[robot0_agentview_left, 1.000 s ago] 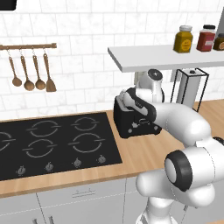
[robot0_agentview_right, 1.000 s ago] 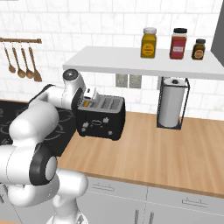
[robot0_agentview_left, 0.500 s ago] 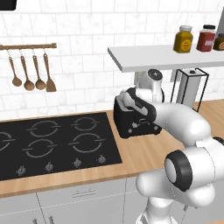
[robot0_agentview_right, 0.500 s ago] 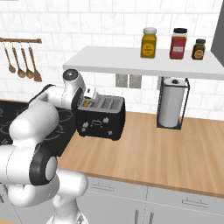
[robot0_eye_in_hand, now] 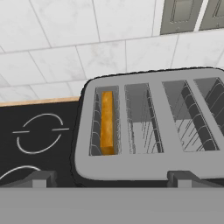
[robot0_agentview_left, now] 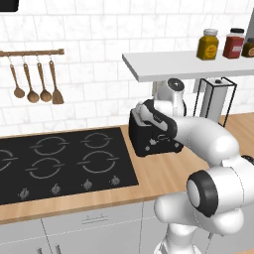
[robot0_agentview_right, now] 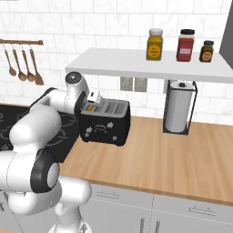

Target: Start the toaster. Once the lever pops up, take the bread to the plate on the dining counter.

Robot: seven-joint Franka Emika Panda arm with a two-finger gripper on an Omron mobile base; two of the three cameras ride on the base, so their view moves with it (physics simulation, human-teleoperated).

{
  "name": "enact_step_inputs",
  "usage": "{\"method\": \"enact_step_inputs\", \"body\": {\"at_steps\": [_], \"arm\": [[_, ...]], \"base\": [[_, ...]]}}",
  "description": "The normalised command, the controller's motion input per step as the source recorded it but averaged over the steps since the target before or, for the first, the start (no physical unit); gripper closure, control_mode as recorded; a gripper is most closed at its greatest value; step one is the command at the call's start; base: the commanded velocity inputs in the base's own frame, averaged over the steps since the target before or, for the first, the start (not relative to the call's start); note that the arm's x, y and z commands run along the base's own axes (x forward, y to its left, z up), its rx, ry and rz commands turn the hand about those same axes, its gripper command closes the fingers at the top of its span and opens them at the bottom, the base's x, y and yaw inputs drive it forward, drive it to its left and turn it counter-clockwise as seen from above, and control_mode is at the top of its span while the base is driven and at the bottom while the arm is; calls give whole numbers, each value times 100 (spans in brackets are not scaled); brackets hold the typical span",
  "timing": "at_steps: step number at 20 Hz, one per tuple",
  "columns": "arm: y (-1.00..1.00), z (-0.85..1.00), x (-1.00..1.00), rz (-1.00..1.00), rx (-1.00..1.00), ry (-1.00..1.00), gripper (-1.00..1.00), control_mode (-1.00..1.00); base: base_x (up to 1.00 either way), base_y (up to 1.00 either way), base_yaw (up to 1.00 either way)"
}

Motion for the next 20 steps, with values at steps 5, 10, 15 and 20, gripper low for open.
{"method": "enact_step_inputs", "body": {"at_steps": [5,10,15,20], "arm": [[0,0,0,0,0,0,-100,-100],[0,0,0,0,0,0,-100,-100],[0,0,0,0,0,0,-100,-100],[0,0,0,0,0,0,-100,-100]], "base": [[0,0,0],[0,0,0],[0,0,0],[0,0,0]]}}
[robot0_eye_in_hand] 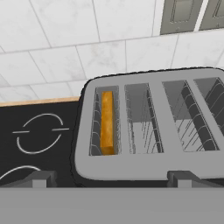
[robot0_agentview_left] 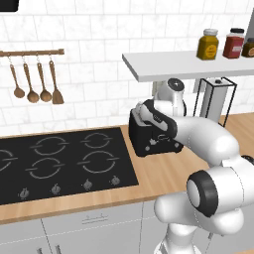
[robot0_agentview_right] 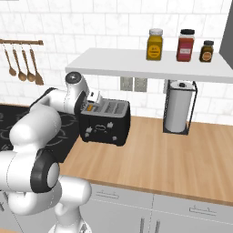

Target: Start the toaster. Once the lever pops up, take the bread to the plate on the dining counter.

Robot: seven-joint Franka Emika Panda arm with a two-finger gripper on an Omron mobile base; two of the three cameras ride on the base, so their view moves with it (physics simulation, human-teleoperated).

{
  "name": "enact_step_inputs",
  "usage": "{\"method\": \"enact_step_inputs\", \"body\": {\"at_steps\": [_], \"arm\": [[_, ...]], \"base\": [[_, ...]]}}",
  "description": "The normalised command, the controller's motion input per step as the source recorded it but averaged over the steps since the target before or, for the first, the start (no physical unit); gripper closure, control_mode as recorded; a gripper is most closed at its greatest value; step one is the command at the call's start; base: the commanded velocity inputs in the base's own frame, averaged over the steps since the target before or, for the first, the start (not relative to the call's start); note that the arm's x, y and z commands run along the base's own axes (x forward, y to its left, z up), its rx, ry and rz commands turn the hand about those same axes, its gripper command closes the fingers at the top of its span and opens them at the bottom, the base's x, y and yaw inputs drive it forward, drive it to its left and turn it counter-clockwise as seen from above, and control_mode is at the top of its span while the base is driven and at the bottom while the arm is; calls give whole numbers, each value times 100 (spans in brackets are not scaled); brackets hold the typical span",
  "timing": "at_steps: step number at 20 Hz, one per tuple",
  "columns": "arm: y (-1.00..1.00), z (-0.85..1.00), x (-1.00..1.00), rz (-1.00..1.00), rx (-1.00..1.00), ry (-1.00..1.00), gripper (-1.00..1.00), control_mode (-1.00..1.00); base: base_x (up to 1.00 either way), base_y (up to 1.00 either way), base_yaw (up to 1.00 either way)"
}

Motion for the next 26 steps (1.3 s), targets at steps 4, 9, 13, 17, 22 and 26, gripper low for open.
{"method": "enact_step_inputs", "body": {"at_steps": [4,9,13,17,22,26], "arm": [[0,0,0,0,0,0,-100,-100],[0,0,0,0,0,0,-100,-100],[0,0,0,0,0,0,-100,-100],[0,0,0,0,0,0,-100,-100],[0,0,0,0,0,0,-100,-100],[0,0,0,0,0,0,-100,-100]], "base": [[0,0,0],[0,0,0],[0,0,0],[0,0,0],[0,0,0],[0,0,0]]}}
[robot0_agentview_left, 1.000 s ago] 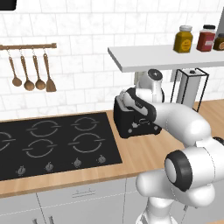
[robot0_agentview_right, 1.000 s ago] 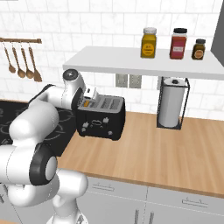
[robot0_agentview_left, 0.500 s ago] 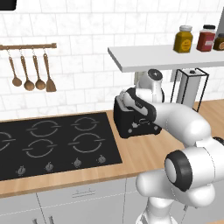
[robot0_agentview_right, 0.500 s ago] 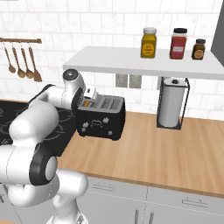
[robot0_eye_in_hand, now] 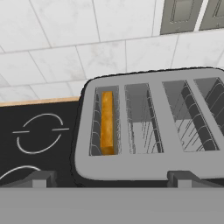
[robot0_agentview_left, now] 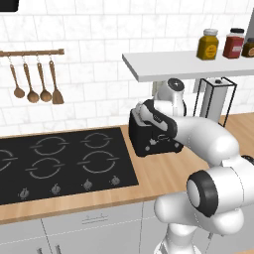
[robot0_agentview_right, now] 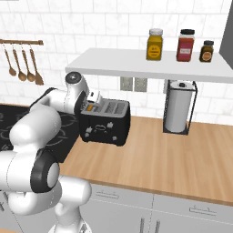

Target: Start the toaster. Once the lever pops up, take the bread to the plate on the dining counter.

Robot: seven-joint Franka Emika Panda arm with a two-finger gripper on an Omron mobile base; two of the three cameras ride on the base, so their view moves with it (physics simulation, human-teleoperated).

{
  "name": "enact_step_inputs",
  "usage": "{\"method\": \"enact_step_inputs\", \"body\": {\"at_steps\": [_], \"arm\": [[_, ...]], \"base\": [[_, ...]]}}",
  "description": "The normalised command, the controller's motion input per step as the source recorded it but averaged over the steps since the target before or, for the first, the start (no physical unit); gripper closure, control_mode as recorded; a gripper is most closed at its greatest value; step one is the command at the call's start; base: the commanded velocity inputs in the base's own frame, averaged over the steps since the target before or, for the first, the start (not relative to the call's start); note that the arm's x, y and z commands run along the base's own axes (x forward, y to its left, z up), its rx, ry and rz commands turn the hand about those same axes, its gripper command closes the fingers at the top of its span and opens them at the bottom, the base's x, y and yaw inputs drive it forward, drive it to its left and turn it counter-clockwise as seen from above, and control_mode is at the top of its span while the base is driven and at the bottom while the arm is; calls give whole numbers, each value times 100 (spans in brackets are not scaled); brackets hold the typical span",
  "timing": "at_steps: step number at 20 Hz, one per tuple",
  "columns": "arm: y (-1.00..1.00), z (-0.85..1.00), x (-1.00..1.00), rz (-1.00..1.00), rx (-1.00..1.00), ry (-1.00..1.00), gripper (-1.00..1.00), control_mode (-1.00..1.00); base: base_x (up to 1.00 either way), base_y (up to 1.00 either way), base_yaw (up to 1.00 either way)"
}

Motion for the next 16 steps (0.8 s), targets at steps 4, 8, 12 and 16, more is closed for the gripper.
{"method": "enact_step_inputs", "body": {"at_steps": [4,8,12,16], "arm": [[0,0,0,0,0,0,-100,-100],[0,0,0,0,0,0,-100,-100],[0,0,0,0,0,0,-100,-100],[0,0,0,0,0,0,-100,-100]], "base": [[0,0,0],[0,0,0],[0,0,0],[0,0,0]]}}
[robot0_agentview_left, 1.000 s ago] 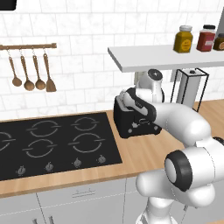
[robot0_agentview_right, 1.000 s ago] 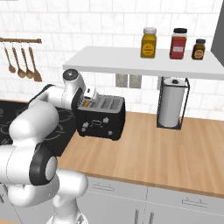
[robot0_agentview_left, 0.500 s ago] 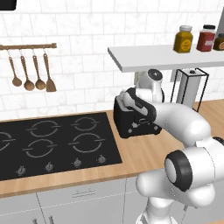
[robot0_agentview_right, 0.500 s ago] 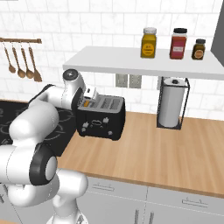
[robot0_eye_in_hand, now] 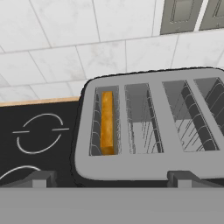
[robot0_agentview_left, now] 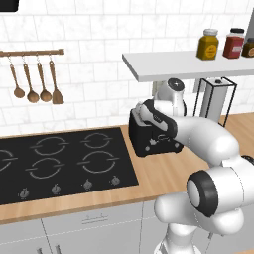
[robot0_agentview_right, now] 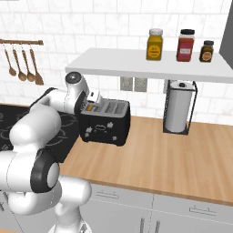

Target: Start the toaster. Once the lever pops up, take the bread to the plate on the dining counter.

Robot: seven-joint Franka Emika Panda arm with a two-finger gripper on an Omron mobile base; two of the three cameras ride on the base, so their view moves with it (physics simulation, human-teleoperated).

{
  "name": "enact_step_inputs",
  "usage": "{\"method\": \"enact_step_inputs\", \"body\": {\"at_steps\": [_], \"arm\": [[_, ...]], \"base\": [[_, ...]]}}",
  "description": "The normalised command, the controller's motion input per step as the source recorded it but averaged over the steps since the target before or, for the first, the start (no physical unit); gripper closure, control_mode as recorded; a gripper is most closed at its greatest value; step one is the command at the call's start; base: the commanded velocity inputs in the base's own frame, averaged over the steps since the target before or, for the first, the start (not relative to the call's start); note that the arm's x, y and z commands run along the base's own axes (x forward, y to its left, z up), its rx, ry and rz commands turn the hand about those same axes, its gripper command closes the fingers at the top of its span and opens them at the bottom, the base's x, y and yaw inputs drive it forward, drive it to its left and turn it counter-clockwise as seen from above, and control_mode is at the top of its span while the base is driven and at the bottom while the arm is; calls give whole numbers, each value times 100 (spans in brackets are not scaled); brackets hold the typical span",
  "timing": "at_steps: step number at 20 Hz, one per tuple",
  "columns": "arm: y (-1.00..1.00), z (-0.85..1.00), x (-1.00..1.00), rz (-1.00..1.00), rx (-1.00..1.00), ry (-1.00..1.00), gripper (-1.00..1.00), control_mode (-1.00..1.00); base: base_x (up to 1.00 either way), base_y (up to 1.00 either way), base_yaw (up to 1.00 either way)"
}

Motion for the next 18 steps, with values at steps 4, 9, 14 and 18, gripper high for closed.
{"method": "enact_step_inputs", "body": {"at_steps": [4,9,14,18], "arm": [[0,0,0,0,0,0,-100,-100],[0,0,0,0,0,0,-100,-100],[0,0,0,0,0,0,-100,-100],[0,0,0,0,0,0,-100,-100]], "base": [[0,0,0],[0,0,0],[0,0,0],[0,0,0]]}}
